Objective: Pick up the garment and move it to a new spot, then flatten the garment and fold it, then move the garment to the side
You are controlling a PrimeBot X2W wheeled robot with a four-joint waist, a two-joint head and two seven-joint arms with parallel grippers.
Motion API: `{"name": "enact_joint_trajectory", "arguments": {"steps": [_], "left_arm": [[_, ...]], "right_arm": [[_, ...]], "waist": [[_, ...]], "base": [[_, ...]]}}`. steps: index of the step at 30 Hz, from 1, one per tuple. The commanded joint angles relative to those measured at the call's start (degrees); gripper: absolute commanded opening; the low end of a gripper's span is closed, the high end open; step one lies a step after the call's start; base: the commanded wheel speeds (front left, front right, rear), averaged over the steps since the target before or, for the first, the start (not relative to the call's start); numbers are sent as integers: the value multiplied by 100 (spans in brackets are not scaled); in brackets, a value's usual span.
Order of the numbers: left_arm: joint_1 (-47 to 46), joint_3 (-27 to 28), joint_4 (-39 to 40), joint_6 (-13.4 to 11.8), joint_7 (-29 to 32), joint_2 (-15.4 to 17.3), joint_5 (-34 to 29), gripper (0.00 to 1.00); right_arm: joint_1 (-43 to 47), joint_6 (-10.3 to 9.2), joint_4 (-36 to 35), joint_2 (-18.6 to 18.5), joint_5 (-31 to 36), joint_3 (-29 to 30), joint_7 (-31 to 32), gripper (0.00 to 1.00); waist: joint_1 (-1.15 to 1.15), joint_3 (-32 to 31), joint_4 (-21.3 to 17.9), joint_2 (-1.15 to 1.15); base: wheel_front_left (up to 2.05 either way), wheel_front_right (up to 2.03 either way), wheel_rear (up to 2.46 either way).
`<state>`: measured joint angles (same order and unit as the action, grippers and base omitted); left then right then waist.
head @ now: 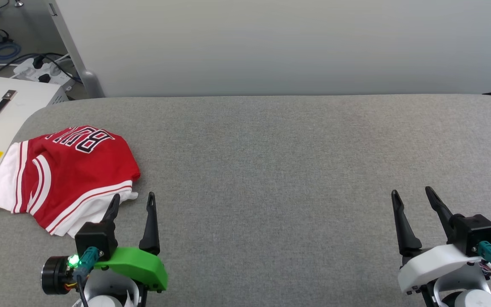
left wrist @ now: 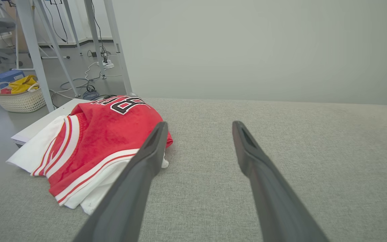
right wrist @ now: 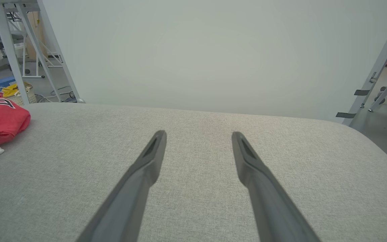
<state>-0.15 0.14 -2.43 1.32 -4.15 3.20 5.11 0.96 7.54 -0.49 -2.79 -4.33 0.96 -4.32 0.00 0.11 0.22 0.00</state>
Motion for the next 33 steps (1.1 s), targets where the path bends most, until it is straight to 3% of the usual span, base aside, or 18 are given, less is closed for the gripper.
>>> {"name": "enact_joint_trajectory", "arguments": {"steps": [1,33], "left_arm": [[14,6,10,42,-72,-11,50,100],[14,-104,-393,211,-451,-19,408,100]], "right_arm": [[-43,-2,-43,-4,-45,-11,-69,100],[-68,-3,138,-6,-330,21,-442,100]], "waist": [[0,-1,1,0],[0,22,-13,0]], "base": [[0,0,0],[0,0,0]]}}
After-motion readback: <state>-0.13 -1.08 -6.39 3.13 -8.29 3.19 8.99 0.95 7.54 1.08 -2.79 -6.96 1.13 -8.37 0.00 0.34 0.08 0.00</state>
